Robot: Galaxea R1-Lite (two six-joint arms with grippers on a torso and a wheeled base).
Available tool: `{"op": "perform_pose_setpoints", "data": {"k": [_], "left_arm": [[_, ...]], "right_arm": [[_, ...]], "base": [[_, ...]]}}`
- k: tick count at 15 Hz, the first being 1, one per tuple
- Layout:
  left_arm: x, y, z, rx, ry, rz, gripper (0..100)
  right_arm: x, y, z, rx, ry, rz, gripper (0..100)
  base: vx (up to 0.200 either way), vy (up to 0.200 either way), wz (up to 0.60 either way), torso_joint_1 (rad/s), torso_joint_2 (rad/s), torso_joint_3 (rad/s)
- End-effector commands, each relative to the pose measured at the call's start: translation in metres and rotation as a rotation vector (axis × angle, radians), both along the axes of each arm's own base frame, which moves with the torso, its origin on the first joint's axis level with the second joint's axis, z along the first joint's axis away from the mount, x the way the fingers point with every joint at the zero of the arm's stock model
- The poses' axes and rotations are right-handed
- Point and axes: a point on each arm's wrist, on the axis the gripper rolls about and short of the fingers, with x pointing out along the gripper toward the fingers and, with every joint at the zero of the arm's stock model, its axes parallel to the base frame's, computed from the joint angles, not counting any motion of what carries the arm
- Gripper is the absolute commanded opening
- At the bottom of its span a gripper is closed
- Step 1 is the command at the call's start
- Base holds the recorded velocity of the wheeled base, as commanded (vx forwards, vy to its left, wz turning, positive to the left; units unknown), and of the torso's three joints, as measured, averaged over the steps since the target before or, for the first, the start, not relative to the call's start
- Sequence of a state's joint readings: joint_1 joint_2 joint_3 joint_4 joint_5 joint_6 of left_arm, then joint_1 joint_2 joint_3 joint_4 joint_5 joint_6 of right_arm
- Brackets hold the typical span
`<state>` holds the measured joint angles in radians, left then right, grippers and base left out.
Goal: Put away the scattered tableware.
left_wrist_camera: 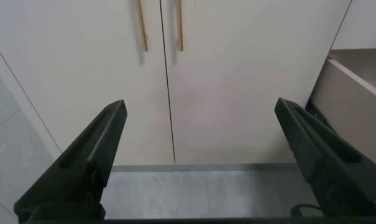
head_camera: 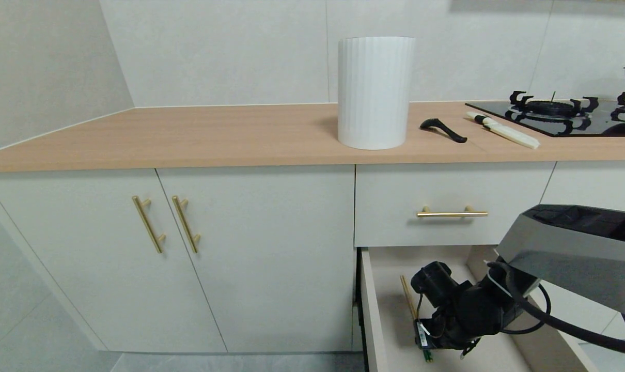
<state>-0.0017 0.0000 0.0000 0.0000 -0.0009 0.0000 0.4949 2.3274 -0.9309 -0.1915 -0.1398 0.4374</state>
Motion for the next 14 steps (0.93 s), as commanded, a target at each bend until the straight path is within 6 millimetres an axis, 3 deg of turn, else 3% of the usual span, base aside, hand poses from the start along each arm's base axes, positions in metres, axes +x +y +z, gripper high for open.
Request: {"op": "perform_pose_setpoints", "data": {"k": [1,6,7,10,11,12,14], "left_arm": [[0.0,0.0,0.0,0.0,0.002,0.001,100],[0.0,0.0,0.0,0.0,0.0,0.001,100],[0.0,0.0,0.0,0.0,0.002,-0.001,100],[0.0,0.0,0.0,0.0,0.002,-0.001,100],[0.0,0.0,0.0,0.0,0.002,0.001,100],[0.0,0.0,0.0,0.0,0.0,-0.001,100],[0.0,0.0,0.0,0.0,0.0,0.001,100]], "right_arm": [[0.0,0.0,0.001,0.001,-0.002,0.001,100],[-0.001,0.0,0.004,0.003,-0.006,0.001,100],[-0.002,-0.002,0.018,0.012,-0.033,-0.003,100],[-0.016,-0.021,0.091,0.075,-0.166,-0.022,100],[-0.02,-0.024,0.103,0.081,-0.181,-0.026,100],[-0.038,-0.034,0.146,0.095,-0.231,-0.005,100],[-0.063,-0.046,0.189,0.119,-0.318,0.021,100]], "base": [[0.0,0.0,0.0,0.0,0.0,0.0],[0.0,0.0,0.0,0.0,0.0,0.0],[0.0,0.0,0.0,0.0,0.0,0.0],[0.0,0.0,0.0,0.0,0.0,0.0],[0.0,0.0,0.0,0.0,0.0,0.0],[0.0,0.0,0.0,0.0,0.0,0.0],[0.0,0.0,0.0,0.0,0.0,0.0]]}}
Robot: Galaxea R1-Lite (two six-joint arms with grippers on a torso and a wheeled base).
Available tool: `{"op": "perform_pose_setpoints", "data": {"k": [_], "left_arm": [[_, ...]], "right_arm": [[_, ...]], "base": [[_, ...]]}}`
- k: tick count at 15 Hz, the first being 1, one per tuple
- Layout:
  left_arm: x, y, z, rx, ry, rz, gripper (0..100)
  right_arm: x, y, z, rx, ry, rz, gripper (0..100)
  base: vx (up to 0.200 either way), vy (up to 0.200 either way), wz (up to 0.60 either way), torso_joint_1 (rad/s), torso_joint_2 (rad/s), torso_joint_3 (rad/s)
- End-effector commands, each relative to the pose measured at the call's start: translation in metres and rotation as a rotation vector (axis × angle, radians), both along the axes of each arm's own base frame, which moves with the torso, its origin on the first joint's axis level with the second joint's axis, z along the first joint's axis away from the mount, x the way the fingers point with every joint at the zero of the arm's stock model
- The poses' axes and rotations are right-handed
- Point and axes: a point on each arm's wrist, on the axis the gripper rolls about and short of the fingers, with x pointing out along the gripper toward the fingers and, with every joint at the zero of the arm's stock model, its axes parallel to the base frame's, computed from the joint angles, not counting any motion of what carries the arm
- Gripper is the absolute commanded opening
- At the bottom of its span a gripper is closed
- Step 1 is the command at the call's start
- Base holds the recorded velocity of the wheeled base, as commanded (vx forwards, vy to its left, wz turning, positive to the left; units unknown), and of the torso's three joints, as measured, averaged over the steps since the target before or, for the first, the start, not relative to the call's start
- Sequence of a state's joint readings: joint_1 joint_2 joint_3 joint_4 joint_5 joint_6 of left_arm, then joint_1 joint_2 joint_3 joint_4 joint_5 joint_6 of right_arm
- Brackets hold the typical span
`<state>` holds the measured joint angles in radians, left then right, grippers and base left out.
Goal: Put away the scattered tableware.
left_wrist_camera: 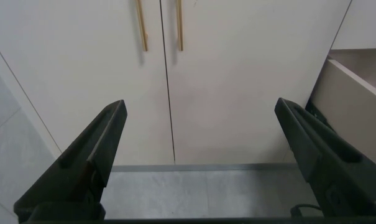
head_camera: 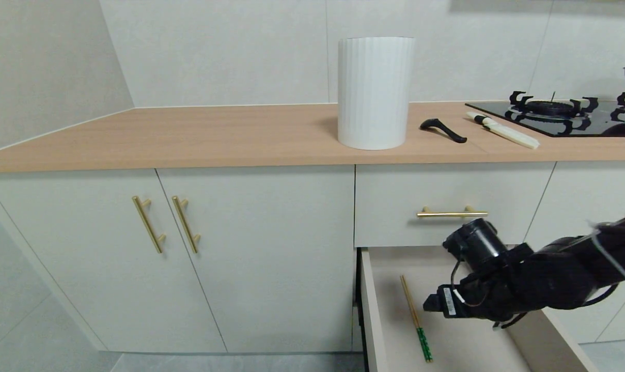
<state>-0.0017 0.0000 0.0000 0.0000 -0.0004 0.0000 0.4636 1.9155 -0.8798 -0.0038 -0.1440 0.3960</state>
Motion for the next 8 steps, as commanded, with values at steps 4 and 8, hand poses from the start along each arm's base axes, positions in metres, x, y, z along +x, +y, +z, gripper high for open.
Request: {"op": "perform_pose_setpoints", "data": {"k": [4,8], "left_arm": [[0.0,0.0,0.0,0.0,0.002,0.001,100],[0.0,0.0,0.0,0.0,0.0,0.001,100]], "right_arm": [[-0.071,-0.038,0.123,0.1,-0.335,0.058,100],[-0.078,-0.046,0.133,0.101,-0.386,0.058,100]], "base": [[0.0,0.0,0.0,0.0,0.0,0.0],[0.0,0.0,0.0,0.0,0.0,0.0]]}}
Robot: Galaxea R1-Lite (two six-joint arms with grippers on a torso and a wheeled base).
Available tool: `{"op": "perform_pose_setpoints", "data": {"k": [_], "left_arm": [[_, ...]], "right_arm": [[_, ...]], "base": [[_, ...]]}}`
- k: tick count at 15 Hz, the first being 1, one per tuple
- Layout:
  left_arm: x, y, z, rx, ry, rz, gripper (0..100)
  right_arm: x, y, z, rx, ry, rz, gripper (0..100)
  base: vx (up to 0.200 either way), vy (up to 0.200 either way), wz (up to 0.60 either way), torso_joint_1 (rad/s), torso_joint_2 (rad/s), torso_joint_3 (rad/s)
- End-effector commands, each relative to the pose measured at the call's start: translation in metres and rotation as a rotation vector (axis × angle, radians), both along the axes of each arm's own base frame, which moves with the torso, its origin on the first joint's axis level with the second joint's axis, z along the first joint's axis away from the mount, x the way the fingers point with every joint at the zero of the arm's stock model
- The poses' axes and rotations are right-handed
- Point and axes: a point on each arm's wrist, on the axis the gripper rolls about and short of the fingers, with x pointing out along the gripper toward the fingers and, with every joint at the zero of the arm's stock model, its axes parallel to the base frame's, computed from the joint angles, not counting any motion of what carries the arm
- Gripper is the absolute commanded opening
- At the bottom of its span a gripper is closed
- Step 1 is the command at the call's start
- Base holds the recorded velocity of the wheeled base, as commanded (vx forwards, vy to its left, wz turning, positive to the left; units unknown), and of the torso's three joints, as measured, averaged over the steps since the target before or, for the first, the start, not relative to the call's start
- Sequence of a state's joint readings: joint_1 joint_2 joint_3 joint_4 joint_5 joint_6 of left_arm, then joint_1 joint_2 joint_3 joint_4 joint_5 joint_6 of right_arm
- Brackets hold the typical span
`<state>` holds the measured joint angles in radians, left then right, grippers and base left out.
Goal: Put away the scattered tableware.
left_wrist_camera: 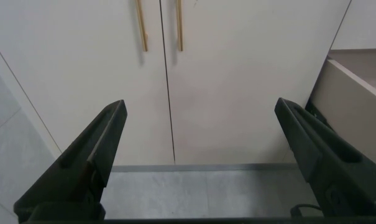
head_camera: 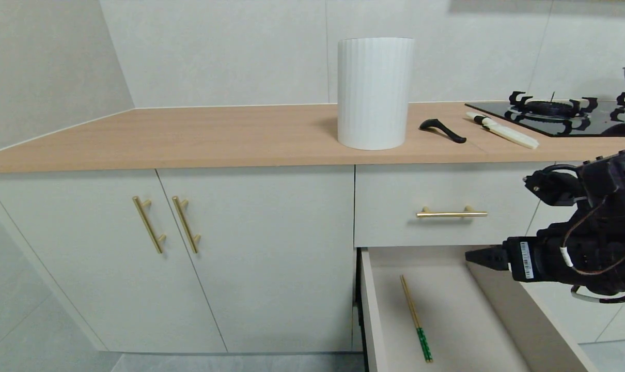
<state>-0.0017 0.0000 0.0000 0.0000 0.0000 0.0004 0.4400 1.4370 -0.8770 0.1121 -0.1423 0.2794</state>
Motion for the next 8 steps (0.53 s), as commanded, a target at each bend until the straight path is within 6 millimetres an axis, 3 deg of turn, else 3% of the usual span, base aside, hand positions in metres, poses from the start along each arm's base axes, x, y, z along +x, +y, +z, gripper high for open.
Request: {"op": "perform_pose_setpoints", "data": {"k": [1,6,8], "left_arm": [[0.0,0.0,0.0,0.0,0.0,0.0,100],[0.0001,0.0,0.0,0.0,0.002,0.0,100],[0.0,0.0,0.0,0.0,0.0,-0.001,100]], "right_arm": [[-0.0069,-0.0069,0.0101,0.012,-0.044,-0.008,100],[-0.0068,-0.0073,0.0085,0.0,-0.041,-0.006,100],[-0.0068,-0.0074,0.0086,-0.004,-0.043,-0.01,100]], "base": [[0.0,0.0,0.0,0.0,0.0,0.0],[0.0,0.0,0.0,0.0,0.0,0.0],[0.0,0.0,0.0,0.036,-0.19,-0.139]]}}
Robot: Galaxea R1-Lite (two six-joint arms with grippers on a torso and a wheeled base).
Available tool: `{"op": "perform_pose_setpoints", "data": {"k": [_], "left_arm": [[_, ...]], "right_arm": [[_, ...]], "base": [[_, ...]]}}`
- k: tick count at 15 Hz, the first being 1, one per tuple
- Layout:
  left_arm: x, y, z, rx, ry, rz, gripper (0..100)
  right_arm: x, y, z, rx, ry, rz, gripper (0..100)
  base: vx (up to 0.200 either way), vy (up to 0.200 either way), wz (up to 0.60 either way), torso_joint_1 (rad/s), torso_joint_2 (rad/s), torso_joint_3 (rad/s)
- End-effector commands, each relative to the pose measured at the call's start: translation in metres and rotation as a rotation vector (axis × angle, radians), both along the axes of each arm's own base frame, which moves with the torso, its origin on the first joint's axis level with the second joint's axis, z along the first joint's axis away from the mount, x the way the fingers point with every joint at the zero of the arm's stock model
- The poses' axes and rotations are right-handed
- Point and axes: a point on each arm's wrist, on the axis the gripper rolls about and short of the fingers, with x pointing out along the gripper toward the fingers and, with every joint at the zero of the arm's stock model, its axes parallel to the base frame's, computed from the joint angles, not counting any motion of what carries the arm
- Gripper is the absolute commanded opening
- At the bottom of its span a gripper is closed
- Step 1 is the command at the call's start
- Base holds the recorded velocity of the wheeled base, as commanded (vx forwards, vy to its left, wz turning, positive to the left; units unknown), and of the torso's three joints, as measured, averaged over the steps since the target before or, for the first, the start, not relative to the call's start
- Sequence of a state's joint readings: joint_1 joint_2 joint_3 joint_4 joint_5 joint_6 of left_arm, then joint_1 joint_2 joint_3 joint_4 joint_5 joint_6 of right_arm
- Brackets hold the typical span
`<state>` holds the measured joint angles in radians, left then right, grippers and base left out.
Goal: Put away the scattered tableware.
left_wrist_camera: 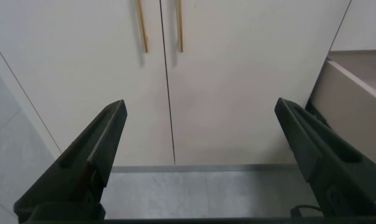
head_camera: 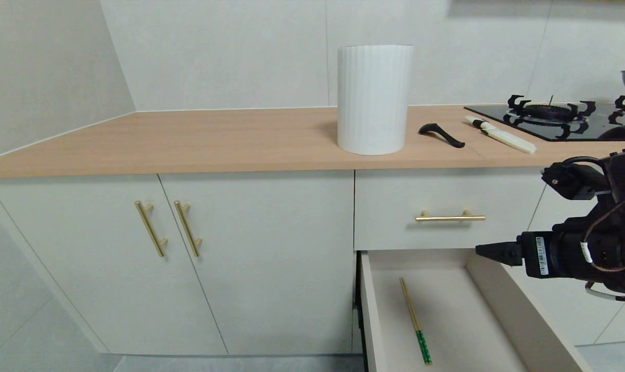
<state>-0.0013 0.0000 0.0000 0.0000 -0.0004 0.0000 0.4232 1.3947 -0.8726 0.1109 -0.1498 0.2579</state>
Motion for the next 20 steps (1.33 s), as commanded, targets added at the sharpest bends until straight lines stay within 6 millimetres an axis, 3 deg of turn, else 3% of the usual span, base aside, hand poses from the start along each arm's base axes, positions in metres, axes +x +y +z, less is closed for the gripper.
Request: {"op": "perform_pose_setpoints", "data": {"k": [1,17,19,20], "left_arm": [[0.0,0.0,0.0,0.0,0.002,0.0,100],[0.0,0.0,0.0,0.0,0.0,0.0,100],[0.0,0.0,0.0,0.0,0.002,-0.001,100],[0.0,0.0,0.0,0.0,0.0,-0.001,100]], "right_arm": [[0.0,0.0,-0.001,-0.001,0.002,0.0,100],[0.017,0.005,-0.009,-0.021,0.003,0.01,100],[0.026,0.005,-0.01,-0.026,-0.033,0.011,100],[0.042,0.003,-0.015,-0.033,-0.06,-0.002,100]], "base": [[0.0,0.0,0.0,0.08,-0.33,-0.266],[0.0,0.0,0.0,0.165,-0.45,-0.294],[0.0,0.0,0.0,0.158,-0.36,-0.207],[0.0,0.0,0.0,0.071,-0.15,-0.085]]}}
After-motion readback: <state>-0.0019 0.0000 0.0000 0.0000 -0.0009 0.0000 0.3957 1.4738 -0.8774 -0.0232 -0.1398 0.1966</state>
